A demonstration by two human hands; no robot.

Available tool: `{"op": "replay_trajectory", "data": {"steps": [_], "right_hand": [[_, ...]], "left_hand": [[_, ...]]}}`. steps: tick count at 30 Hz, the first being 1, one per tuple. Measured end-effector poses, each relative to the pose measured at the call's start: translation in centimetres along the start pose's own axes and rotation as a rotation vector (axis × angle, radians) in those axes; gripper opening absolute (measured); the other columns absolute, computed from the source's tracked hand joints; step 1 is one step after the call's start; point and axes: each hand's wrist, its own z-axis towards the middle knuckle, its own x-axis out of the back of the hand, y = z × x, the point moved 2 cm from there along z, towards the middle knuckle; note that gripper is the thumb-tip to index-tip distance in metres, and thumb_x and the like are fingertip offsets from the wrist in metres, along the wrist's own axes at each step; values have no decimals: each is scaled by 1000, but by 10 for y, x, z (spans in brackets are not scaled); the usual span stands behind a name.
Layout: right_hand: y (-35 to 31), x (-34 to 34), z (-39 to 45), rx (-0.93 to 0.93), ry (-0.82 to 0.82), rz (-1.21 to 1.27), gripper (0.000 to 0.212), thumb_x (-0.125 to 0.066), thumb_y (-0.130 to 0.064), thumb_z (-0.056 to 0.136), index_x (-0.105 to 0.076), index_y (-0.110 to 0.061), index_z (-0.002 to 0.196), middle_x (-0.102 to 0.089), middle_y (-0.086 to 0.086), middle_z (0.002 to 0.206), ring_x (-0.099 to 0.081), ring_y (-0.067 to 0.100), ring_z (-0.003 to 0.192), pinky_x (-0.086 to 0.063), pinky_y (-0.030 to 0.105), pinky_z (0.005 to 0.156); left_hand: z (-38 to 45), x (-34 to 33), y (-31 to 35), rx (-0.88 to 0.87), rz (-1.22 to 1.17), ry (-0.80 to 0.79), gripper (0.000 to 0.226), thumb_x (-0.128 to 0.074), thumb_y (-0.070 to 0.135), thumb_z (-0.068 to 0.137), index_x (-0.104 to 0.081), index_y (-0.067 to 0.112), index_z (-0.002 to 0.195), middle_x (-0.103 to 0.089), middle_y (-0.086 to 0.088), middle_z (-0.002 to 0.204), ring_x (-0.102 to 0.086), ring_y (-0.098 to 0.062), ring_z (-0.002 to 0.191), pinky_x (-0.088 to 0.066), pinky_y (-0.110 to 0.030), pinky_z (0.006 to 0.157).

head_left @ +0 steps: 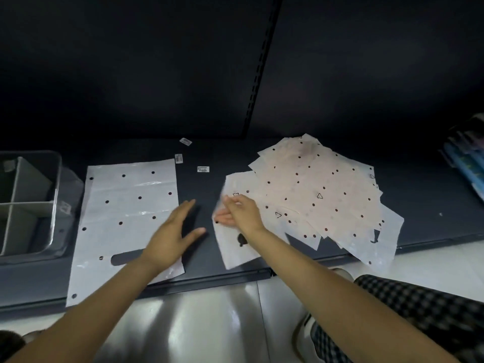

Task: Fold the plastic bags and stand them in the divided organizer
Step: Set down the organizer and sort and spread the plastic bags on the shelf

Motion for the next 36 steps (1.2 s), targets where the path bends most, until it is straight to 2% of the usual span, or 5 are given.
{"op": "replay_trajectory", "data": {"steps": [6,11,21,29,36], "right_hand": [[2,61,7,343,299,-394,16,-54,-15,94,-63,-10,107,-64,4,107,-59,21,101,-42,18,84],[29,170,22,70,469,-1000,61,-48,-38,96,-24,-17,148,-18,4,157,-16,24,144,-18,34,117],[24,189,13,258,641,-978,30,-47,-27,98,-70,-9,104,-69,11,103,-56,31,101,-42,30,70],[-26,59,-3,491,423,-694,31,-51,-25,95,-69,-5,80,-67,11,74,-57,25,65,-38,30,60],[-14,47,3,464,186,-676,28,-55,-22,94,-65,-13,118,-64,6,121,-60,20,106,-45,30,95]], "left_hand": [[-2,-19,2,-85,236,-42,68,-56,40,92,-20,29,149,-6,4,159,-16,-18,144,-21,-31,115],[-9,-39,-9,-291,648,-270,59,-17,60,95,8,42,146,21,13,152,14,-14,145,7,-33,117],[-11,-18,-14,-223,657,-205,108,32,74,66,-30,36,145,-19,10,155,-11,-20,146,-1,-38,117],[-9,-30,51,158,-468,-188,75,-59,58,70,-36,36,139,-49,15,130,-51,-6,118,-38,-22,94],[6,6,20,276,-206,289,56,-66,10,85,-40,13,134,-65,-15,113,-62,-35,95,-47,-39,82]]}}
